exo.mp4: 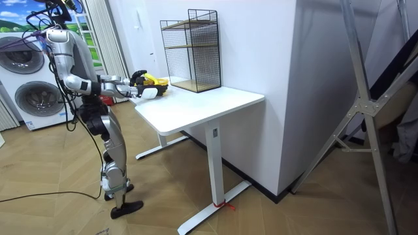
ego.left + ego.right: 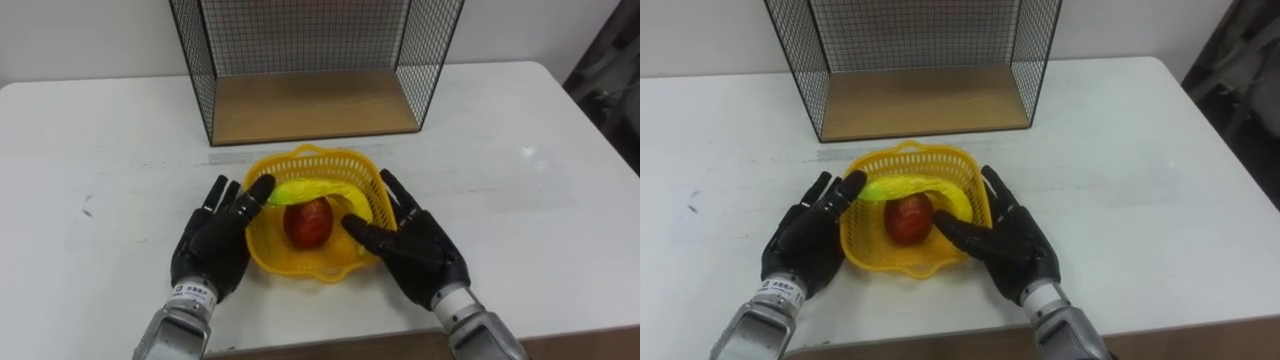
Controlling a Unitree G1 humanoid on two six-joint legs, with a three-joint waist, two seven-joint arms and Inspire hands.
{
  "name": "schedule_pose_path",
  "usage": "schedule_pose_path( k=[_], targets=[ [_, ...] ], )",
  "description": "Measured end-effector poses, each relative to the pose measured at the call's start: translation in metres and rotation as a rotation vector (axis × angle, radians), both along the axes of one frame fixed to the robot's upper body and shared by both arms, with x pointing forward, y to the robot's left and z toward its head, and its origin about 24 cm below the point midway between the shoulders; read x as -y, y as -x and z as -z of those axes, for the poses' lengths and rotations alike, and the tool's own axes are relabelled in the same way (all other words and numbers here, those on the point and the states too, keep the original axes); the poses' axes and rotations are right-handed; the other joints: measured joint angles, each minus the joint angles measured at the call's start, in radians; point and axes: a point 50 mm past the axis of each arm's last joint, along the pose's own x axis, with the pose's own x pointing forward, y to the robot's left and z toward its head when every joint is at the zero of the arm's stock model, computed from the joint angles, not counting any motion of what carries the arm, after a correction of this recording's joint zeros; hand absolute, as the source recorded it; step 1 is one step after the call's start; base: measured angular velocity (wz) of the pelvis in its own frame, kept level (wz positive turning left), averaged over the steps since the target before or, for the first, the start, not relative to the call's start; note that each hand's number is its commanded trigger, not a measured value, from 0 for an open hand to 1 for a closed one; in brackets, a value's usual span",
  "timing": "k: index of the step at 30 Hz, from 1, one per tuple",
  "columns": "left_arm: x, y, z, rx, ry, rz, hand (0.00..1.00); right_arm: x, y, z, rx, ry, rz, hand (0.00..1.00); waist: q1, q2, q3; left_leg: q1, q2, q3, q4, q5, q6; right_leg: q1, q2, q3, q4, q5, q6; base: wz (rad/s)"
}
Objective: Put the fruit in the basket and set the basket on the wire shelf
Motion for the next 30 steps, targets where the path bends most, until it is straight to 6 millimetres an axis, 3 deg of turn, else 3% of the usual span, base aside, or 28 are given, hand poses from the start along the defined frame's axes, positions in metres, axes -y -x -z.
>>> schedule_pose_path(
  k=[12,17,21,30],
  targets=[
    [0.011,-0.011,-0.019,0.119,-0.048,-0.004,0.00,-0.009,-0.013,-0.014,0.066,-0.014,0.018,0.00,-0.003,-0.002,-0.0004,-0.013,-0.002,0.000,0.006,0.000,0.000,-0.021,0.001,0.004,0.016,0.000,-0.001,0.00],
    [0.013,-0.018,-0.027,0.173,-0.075,-0.013,0.00,-0.013,-0.015,-0.020,0.090,-0.020,0.033,0.00,0.000,-0.017,0.0085,-0.011,-0.001,0.000,0.007,0.000,0.000,-0.019,0.000,0.005,0.017,0.000,-0.001,0.00],
    [0.012,-0.018,-0.029,0.184,-0.072,-0.019,0.00,-0.014,-0.016,-0.024,0.107,-0.024,0.034,0.00,0.007,-0.020,0.0071,-0.012,-0.001,0.008,0.006,0.000,0.000,-0.026,0.001,0.014,0.019,0.000,-0.001,-0.07],
    [0.014,-0.021,-0.058,0.334,-0.137,-0.030,0.00,-0.018,-0.020,-0.043,0.188,-0.041,0.045,0.00,0.023,-0.020,0.0048,0.009,-0.001,0.013,0.000,0.000,0.000,-0.009,0.002,0.019,0.015,0.001,-0.002,-0.02]
  ],
)
